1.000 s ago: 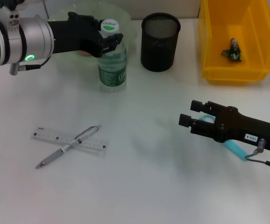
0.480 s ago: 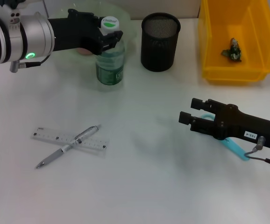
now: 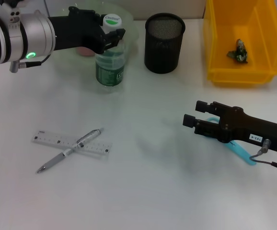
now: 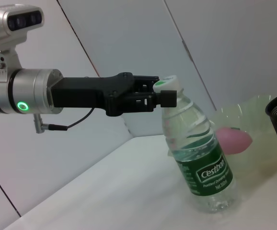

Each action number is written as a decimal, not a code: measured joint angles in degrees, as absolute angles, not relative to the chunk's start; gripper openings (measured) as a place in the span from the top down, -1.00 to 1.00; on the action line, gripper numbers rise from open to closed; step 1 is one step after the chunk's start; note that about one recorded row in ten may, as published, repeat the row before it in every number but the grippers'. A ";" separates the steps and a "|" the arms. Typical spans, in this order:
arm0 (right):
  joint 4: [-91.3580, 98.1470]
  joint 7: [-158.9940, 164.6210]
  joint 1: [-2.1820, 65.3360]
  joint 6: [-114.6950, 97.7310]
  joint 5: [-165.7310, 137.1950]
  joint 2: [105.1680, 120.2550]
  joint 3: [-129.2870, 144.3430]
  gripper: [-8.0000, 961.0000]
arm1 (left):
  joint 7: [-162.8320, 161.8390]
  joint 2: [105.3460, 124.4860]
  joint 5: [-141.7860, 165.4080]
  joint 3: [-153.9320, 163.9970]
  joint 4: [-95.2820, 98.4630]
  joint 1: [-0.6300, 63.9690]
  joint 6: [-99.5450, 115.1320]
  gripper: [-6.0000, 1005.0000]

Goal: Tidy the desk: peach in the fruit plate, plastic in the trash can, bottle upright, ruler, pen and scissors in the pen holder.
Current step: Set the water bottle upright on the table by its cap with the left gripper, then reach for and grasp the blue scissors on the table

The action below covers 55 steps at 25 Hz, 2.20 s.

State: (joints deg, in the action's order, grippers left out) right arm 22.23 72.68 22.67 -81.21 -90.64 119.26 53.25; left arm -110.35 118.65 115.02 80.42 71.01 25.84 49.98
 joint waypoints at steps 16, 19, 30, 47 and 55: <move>22.24 72.68 22.68 -81.20 -90.79 119.27 53.27 -0.64 | -110.18 118.57 111.22 78.80 69.36 25.90 49.18 -0.09; 22.24 72.68 22.68 -81.21 -90.78 119.27 53.27 -0.64 | -110.17 118.56 110.65 78.10 69.33 25.84 49.31 -0.13; 22.24 72.68 22.50 -81.22 -90.88 119.28 53.43 -0.64 | -101.07 118.38 95.02 73.10 66.92 23.86 55.06 -0.40; 20.80 72.70 22.30 -81.20 -90.59 119.36 52.91 -0.64 | -67.09 118.22 78.58 58.48 37.07 23.52 92.17 -0.53; 21.66 77.31 22.56 -81.13 -90.43 119.21 51.54 -0.64 | -62.21 118.48 85.18 59.60 32.26 23.28 93.29 -0.47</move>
State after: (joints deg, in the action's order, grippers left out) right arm 21.66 77.31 22.56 -81.13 -90.43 119.21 51.54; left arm -62.21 118.48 85.18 59.60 32.26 23.28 93.29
